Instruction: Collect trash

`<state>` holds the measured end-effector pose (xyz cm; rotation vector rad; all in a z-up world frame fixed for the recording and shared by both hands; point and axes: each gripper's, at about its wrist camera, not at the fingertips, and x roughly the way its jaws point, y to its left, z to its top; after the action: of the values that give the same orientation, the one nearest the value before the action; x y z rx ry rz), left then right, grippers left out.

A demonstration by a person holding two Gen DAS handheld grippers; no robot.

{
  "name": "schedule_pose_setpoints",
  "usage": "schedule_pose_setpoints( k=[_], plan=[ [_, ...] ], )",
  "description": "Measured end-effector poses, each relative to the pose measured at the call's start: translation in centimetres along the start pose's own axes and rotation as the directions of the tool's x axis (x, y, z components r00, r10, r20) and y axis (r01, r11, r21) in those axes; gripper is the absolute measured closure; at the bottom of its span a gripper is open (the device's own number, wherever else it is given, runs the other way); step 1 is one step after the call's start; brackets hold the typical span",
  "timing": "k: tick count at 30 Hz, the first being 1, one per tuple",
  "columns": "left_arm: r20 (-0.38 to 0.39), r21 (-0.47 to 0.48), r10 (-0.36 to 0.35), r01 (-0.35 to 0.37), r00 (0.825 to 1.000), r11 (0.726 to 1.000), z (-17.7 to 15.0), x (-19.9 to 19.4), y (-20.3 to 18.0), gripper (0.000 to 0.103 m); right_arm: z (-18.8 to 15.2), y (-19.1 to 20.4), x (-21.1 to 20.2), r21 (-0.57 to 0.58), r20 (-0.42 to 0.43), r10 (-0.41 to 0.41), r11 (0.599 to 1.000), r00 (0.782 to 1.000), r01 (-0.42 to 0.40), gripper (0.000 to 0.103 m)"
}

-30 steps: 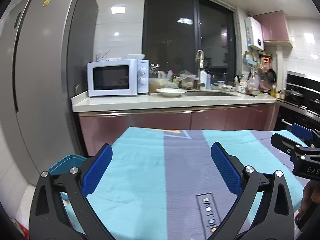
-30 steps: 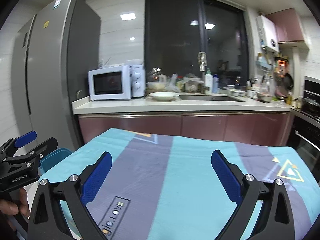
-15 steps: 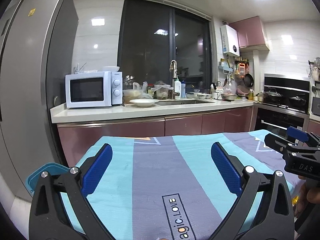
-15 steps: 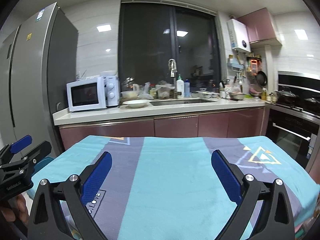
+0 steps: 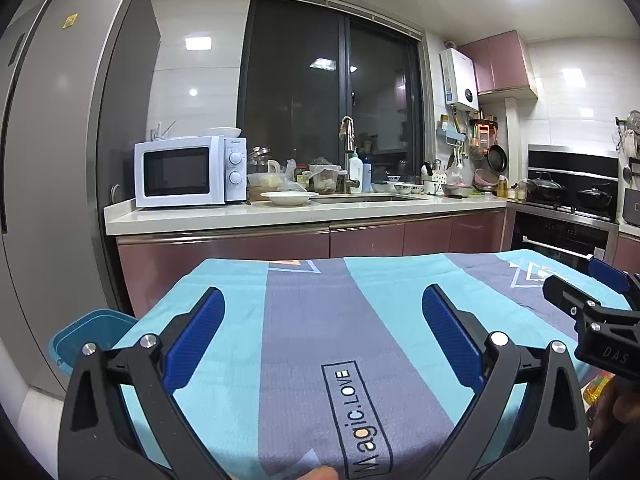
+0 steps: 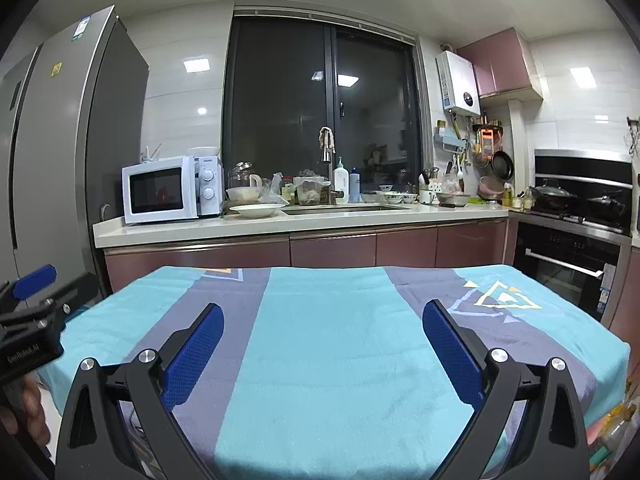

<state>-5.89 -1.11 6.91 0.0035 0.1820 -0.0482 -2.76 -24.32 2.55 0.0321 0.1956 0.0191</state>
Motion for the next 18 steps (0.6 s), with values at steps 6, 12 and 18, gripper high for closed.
schedule_pose_setpoints(
  k=[6, 12, 18],
  plan=[
    [-0.002, -0.019, 0.002, -0.002, 1.0, 1.0, -1.4, -0.2, 0.7, 0.006, -0.9, 0.1, -0.4, 0.002, -0.004, -0.008, 1.0, 1.0, 0.008, 0.007],
    [-0.012, -0.008, -0.012, 0.012, 1.0, 1.0, -2.5, -0.6, 0.9, 0.006, -1.8, 0.9, -0.8, -0.028, -0.002, -0.015, 0.999, 1.0, 0.015, 0.007],
    [-0.031, -0.002, -0.001, 0.001, 1.0, 1.0, -3.6, -0.8, 1.4, 0.006, -2.2, 1.7, -1.4, -0.058, 0.006, -0.017, 0.998, 1.0, 0.017, 0.007]
  ],
)
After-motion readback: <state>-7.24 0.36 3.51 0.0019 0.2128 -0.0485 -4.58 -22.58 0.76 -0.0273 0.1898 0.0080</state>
